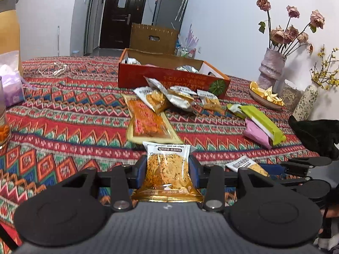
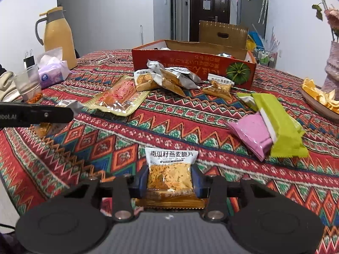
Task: Organize snacks
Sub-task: 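Grasp oat-cracker packet with left gripper while right grasps another, then carry the oat-cracker packets in both grippers over the orange box, then open both grippers to drop the oat-cracker packets into the box, then withdraw both tools back toward the snack pile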
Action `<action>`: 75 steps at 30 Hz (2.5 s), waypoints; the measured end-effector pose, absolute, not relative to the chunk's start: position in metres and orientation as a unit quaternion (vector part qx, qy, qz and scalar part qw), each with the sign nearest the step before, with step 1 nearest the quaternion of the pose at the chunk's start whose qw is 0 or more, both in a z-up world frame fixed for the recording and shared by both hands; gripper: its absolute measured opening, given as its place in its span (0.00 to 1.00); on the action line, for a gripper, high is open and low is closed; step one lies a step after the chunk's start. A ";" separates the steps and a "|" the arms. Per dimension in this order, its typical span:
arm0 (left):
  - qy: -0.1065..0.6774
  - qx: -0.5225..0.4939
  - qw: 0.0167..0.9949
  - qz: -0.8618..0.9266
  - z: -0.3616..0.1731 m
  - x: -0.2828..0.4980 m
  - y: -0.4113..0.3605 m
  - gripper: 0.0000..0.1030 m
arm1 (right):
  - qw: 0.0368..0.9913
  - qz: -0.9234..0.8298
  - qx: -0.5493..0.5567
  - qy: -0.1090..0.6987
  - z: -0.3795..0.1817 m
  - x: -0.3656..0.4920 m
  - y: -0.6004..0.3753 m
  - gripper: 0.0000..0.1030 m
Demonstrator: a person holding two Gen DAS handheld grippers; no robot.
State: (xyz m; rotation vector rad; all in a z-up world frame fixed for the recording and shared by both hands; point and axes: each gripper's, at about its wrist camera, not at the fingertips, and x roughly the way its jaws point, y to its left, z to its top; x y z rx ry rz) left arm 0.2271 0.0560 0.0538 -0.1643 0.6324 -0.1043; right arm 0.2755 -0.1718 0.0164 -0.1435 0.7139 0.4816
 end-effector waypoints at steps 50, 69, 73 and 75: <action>0.352 -0.047 0.934 -0.041 0.066 0.648 0.135 0.50 | 0.901 0.181 -0.115 0.378 0.050 0.739 -0.027 0.60; 0.273 -0.038 0.961 -0.015 0.137 0.489 0.117 0.87 | 0.930 0.188 -0.066 0.308 0.120 0.560 -0.119 0.75; 0.249 -0.042 0.967 -0.020 0.146 0.430 0.106 0.93 | 0.936 0.193 -0.061 0.290 0.124 0.497 -0.140 0.78; 0.239 -0.040 0.970 -0.022 0.147 0.401 0.098 0.94 | 0.938 0.194 -0.059 0.282 0.124 0.467 -0.147 0.81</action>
